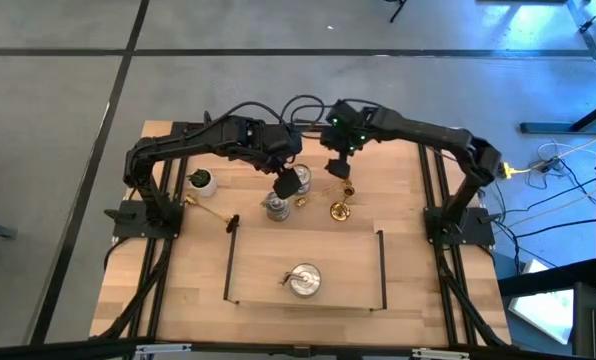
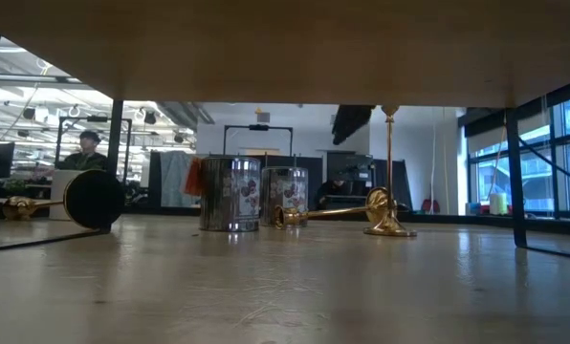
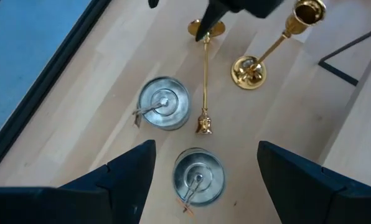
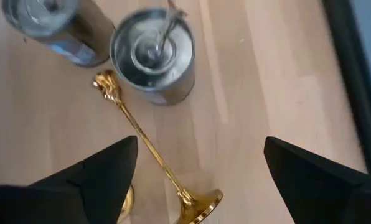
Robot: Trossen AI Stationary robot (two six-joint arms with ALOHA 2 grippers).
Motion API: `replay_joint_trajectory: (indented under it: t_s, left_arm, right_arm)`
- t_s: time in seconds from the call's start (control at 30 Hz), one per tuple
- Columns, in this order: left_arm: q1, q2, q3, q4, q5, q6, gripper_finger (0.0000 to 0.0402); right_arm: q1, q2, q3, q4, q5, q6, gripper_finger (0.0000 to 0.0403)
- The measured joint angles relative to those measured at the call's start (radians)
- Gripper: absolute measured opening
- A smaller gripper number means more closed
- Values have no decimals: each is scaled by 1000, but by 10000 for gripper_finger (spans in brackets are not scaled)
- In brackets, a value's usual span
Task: Pick & Place candle stick holders
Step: Adjust the shelf
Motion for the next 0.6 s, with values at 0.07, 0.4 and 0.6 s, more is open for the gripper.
replay_joint_trajectory:
  t_s: [0.07, 0.4, 0.6]
  left_arm:
    - [0, 0, 0, -3, 0, 1, 278]
    - [0, 0, 0, -10, 0, 2, 278]
    - [0, 0, 0, -18, 8, 19, 278]
  right_arm:
    - [5, 17, 0, -10, -6, -5, 350]
    - [73, 75, 0, -53, 6, -69, 306]
    - [113, 117, 0, -51, 61, -120, 260]
